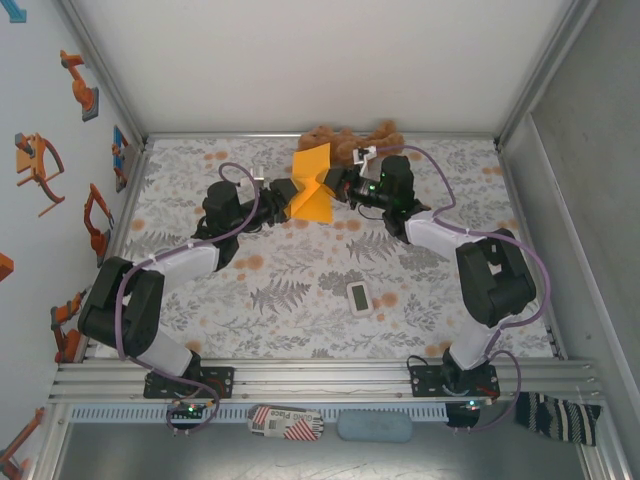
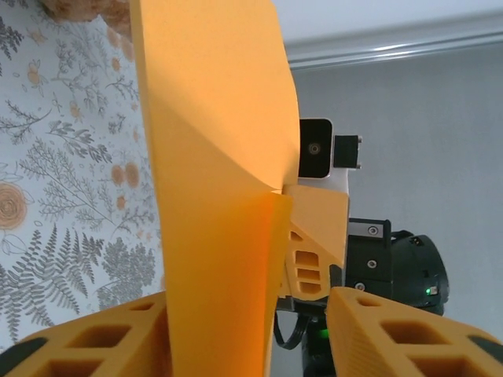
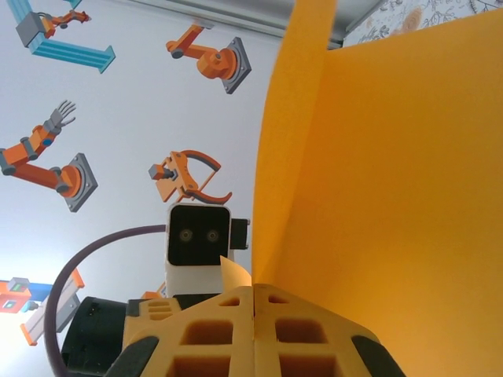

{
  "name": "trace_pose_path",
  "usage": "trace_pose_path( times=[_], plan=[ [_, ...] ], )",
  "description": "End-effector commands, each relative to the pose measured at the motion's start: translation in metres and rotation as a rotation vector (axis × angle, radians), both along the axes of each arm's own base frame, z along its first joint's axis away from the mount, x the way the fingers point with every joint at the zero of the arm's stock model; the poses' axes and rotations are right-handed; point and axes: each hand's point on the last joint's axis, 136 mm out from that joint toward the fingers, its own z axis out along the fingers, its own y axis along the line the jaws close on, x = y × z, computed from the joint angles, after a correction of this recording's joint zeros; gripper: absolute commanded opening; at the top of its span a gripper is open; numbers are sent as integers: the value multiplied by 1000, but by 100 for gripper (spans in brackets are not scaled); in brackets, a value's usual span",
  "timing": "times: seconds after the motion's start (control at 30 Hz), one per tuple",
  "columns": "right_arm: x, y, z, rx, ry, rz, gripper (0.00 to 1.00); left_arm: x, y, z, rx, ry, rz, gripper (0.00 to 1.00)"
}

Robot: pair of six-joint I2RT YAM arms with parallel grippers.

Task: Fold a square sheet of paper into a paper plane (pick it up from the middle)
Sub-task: Turn over the paper at the center of the table.

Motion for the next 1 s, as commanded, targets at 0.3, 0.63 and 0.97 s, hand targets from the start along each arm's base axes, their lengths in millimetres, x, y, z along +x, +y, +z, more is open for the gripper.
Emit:
trace_pose_path(
  times=[0.3,0.63,0.97],
  plan=[
    [-2,-27,-10,-149,5,-70,23,8,3,-6,10,-11,-8,12],
    [-3,-112,-50,-645,33,-315,49,1,36,-63,369,64,43,9],
    [-12,-160,-54,-873,16,-446,52,-28,158,-75,1335,74,186,10]
  ],
)
